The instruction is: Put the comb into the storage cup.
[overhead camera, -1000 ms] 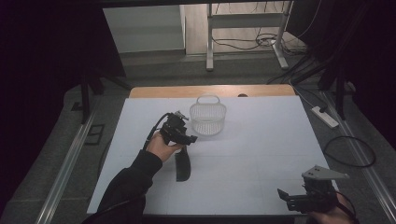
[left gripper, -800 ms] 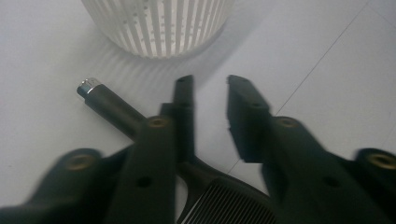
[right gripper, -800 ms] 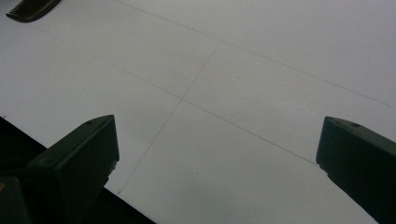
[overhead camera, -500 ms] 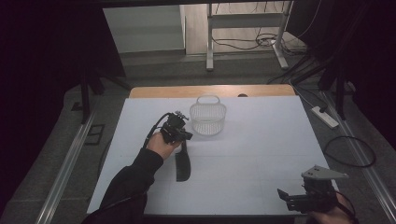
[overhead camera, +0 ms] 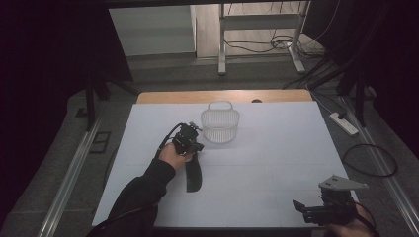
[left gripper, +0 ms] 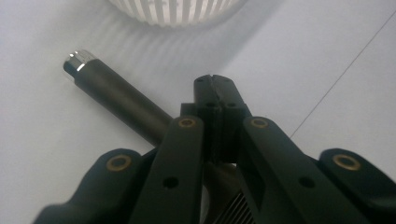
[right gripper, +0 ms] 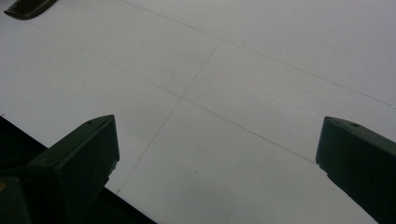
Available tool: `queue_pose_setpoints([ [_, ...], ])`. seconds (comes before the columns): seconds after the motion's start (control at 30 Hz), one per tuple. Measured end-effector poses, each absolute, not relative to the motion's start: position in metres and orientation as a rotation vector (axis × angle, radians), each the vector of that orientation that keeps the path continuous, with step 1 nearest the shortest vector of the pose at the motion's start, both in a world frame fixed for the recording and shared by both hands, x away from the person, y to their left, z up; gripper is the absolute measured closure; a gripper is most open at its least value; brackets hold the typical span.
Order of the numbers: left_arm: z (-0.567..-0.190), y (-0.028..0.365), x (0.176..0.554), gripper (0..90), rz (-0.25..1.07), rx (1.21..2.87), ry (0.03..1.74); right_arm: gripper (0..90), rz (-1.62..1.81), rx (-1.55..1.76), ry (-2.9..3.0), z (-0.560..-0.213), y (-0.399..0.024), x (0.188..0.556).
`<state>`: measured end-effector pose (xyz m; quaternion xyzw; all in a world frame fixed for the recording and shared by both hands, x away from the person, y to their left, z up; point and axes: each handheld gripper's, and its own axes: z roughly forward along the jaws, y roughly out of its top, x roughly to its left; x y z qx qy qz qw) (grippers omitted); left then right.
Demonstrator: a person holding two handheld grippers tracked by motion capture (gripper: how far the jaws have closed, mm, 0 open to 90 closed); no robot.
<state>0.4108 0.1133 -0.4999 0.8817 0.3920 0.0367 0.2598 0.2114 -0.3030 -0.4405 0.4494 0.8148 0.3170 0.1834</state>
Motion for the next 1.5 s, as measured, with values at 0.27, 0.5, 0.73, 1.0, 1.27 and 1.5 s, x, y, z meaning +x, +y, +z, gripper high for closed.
queue_pose_setpoints([
  [0.27, -0.508, 0.111, 0.414, 89.1, 0.100, 2.418, 1.070, 0.0, 0.892, 1.264, 2.299, -0.441, -0.303, 0.211],
  [0.5, -0.512, 0.111, 0.416, 89.1, 0.114, 2.441, 1.082, 0.0, 0.892, 1.266, 2.300, -0.441, -0.303, 0.211],
  [0.73, -0.513, 0.120, 0.419, 89.1, 0.129, 2.447, 1.112, 0.0, 0.893, 1.264, 2.300, -0.441, -0.303, 0.211],
  [1.0, -0.514, 0.135, 0.423, 89.1, 0.125, 2.432, 1.160, 0.0, 0.892, 1.265, 2.300, -0.441, -0.303, 0.211],
  [1.27, -0.515, 0.153, 0.429, 89.1, 0.139, 2.418, 1.211, 0.1, 0.892, 1.265, 2.301, -0.441, -0.303, 0.211],
  [1.5, -0.515, 0.164, 0.430, 89.1, 0.138, 2.421, 1.232, 0.1, 0.892, 1.266, 2.301, -0.441, -0.303, 0.211],
])
